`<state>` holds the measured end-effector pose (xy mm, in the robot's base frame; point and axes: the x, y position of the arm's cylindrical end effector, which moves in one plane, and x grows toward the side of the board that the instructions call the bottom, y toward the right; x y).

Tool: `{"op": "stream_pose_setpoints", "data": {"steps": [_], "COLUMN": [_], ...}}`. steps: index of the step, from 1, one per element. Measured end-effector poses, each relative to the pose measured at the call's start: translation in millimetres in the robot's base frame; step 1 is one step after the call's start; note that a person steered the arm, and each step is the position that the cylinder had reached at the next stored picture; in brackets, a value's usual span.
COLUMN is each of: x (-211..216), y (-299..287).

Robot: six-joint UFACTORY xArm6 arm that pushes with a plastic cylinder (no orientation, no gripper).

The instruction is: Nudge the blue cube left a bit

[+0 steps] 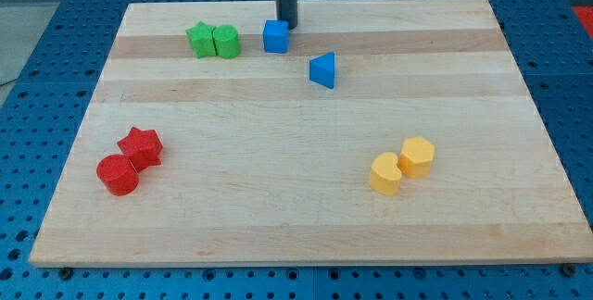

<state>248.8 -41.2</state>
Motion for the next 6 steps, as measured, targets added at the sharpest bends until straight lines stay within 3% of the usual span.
{"op": "stream_pose_setpoints", "data": {"steps": [3, 4, 5, 6], "x": [15.1, -8.4, -1.8, 29.7], "y": [-7.8, 12.3, 65.5, 79.4]}}
